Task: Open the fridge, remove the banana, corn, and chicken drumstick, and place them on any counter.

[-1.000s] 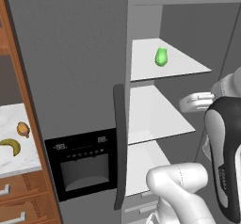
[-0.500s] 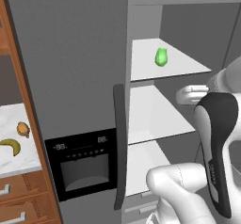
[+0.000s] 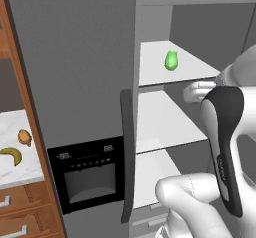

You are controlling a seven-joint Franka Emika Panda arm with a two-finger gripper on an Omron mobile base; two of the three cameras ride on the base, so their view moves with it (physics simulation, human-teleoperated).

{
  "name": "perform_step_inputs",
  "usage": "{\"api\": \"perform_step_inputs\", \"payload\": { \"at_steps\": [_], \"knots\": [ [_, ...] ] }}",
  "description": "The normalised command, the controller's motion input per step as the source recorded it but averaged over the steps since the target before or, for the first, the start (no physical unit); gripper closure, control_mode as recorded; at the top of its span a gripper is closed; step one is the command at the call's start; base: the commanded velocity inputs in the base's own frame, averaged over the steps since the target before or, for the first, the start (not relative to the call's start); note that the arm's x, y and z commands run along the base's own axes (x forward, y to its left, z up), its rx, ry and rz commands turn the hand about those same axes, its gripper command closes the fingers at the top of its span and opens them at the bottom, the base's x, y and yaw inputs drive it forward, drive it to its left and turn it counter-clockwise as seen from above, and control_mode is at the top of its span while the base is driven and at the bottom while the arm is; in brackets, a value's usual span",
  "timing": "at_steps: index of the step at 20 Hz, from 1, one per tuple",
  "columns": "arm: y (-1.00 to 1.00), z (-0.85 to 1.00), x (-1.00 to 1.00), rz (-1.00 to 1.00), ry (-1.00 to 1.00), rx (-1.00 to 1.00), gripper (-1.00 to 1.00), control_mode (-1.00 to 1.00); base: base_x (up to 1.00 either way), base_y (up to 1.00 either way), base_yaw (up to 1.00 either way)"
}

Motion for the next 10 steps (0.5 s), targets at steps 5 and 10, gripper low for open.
{"api": "perform_step_inputs", "payload": {
  "at_steps": [5,10],
  "knots": [
    [0.00,0.00,0.46,0.00,0.00,0.00,-1.00,-1.00,0.00,0.00,0.00],
    [0.00,0.04,0.44,-0.03,0.00,0.00,-1.00,-1.00,0.00,0.00,0.00]
  ]
}}
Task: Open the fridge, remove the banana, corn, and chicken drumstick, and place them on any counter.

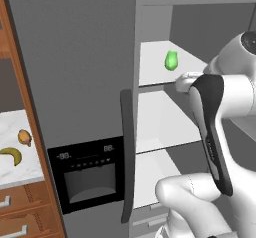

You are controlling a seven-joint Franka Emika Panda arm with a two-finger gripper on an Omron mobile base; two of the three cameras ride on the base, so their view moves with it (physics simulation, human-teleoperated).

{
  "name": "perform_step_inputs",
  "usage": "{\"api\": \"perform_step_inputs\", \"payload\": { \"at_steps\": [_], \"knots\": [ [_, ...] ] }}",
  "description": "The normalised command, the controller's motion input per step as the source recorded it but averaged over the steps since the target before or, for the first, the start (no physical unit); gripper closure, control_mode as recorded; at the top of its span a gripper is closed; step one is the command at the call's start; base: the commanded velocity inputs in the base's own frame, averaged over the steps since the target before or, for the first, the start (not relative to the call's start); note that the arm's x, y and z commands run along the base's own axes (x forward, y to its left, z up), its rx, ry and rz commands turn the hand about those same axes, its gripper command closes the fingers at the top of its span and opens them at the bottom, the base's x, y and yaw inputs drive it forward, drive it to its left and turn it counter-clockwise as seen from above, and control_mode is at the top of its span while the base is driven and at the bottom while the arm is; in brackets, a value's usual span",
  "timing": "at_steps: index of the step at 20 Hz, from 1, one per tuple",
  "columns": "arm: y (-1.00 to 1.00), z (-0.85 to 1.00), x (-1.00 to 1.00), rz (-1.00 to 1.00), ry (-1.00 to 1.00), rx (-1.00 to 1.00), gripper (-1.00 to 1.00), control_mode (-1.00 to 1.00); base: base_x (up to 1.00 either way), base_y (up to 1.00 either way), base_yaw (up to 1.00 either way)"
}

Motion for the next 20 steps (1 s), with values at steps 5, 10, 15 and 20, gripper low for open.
{"api": "perform_step_inputs", "payload": {
  "at_steps": [5,10,15,20],
  "knots": [
    [0.00,0.09,0.39,-0.03,0.00,0.00,-1.00,-1.00,0.00,0.00,0.00],
    [0.00,0.00,0.52,-0.03,0.00,0.00,-1.00,-1.00,0.00,0.00,0.00],
    [0.00,0.00,0.48,-0.01,0.00,0.00,-1.00,-1.00,0.00,0.00,0.00],
    [-0.01,0.00,0.47,-0.01,0.00,0.00,-1.00,-1.00,0.00,0.00,0.00]
  ]
}}
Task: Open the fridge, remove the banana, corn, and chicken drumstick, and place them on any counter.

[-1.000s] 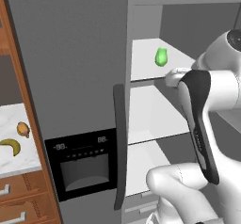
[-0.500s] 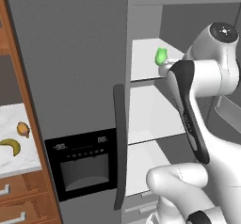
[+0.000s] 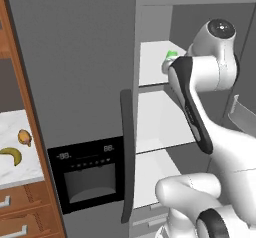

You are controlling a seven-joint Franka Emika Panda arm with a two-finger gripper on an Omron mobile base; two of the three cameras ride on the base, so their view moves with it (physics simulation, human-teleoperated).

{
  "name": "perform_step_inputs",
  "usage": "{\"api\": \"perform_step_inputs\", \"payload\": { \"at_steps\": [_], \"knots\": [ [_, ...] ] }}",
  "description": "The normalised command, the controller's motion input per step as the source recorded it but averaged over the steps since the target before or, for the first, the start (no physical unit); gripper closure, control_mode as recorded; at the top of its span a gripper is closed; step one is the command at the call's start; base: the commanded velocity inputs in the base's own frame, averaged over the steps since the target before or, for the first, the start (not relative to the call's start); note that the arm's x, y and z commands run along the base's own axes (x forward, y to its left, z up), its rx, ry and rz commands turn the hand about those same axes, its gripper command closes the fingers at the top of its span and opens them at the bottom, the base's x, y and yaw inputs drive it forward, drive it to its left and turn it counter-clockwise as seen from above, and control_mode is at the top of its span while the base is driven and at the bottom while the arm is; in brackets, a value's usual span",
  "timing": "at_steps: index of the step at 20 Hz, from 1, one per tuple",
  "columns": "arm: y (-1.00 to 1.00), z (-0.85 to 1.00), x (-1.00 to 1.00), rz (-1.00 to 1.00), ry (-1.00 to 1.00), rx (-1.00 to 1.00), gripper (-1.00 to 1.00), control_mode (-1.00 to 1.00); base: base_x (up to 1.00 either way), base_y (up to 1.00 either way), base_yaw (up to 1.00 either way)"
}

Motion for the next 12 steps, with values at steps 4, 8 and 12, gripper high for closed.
{"api": "perform_step_inputs", "payload": {
  "at_steps": [4,8,12],
  "knots": [
    [-0.09,-0.14,0.53,-0.01,0.00,-0.02,-1.00,-1.00,0.00,0.00,0.00],
    [-0.17,-0.09,0.54,0.00,0.00,-0.01,-1.00,-1.00,0.00,0.00,0.00],
    [-0.16,-0.03,0.51,0.00,0.00,0.00,-1.00,-1.00,0.00,0.00,0.00]
  ]
}}
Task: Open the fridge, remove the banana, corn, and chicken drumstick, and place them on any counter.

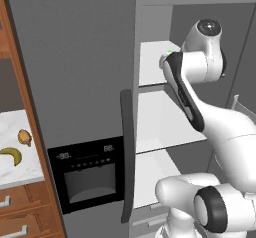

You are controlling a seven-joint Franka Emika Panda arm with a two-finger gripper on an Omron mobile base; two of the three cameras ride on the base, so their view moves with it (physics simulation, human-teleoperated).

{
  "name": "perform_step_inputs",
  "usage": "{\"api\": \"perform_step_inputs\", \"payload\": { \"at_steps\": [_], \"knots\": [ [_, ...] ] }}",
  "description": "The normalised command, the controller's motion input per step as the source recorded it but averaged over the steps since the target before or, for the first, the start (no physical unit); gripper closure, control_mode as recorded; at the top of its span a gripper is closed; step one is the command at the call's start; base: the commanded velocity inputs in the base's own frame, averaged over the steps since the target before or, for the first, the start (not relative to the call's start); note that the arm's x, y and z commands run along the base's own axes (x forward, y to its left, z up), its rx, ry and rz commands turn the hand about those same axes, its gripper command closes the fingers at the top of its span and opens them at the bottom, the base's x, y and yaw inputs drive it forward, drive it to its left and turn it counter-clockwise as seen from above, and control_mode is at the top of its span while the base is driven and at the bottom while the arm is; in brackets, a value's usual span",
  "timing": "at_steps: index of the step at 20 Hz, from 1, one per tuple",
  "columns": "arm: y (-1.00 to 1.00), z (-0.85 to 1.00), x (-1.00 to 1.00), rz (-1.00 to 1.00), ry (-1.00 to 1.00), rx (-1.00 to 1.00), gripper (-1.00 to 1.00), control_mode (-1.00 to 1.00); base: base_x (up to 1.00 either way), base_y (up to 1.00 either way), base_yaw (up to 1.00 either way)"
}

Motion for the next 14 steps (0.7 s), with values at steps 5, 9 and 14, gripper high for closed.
{"api": "perform_step_inputs", "payload": {
  "at_steps": [5,9,14],
  "knots": [
    [-0.04,0.00,0.47,0.00,0.00,0.00,-1.00,-1.00,0.00,0.00,0.00],
    [0.00,0.00,0.33,-0.01,0.00,0.00,-1.00,-1.00,0.00,0.00,0.00],
    [-0.07,-0.01,0.23,-0.02,0.00,0.00,-1.00,-1.00,0.00,0.00,0.00]
  ]
}}
